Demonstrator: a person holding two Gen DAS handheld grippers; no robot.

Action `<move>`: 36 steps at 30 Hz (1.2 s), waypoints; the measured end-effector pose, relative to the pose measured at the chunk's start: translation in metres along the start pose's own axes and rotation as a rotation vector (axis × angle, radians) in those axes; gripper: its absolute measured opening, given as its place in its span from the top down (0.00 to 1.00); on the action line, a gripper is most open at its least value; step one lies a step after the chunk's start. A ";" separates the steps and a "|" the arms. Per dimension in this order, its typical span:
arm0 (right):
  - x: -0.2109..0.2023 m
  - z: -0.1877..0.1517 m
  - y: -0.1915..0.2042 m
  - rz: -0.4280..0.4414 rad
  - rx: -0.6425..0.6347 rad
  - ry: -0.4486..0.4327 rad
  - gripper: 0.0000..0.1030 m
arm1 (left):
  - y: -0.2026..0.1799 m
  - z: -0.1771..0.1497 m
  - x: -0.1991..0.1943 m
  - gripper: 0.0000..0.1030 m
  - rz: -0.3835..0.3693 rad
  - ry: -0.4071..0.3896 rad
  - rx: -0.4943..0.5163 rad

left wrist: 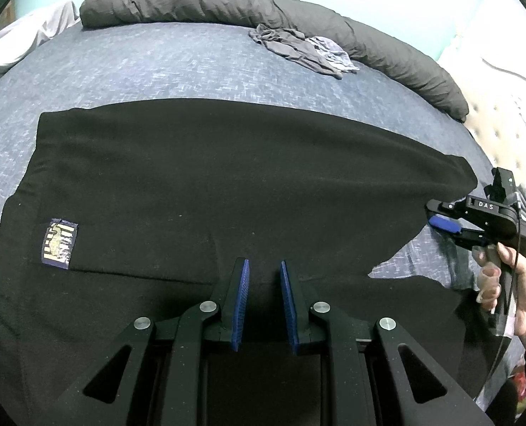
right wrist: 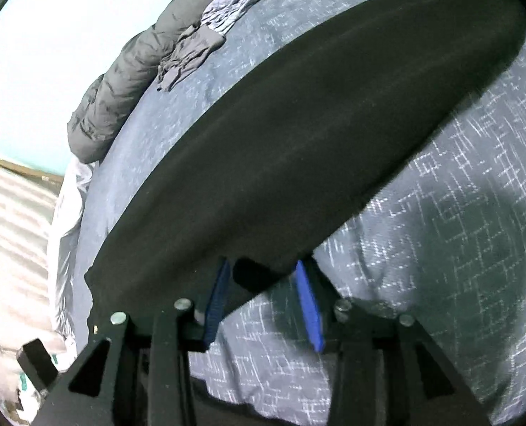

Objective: Fold clothes

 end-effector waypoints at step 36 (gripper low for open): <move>0.006 0.014 0.048 -0.105 -0.302 -0.041 0.88 | 0.002 -0.004 0.005 0.74 0.019 0.023 0.007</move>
Point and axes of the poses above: each gripper's, at about its wrist camera, not at the fingertips, and x roughly the way its jaws point, y to its left, z to its top, the point moved 6 cm from there along x, roughly the way its jaws point, and after that the axes turned 8 degrees about -z, right-handed, at the moved point
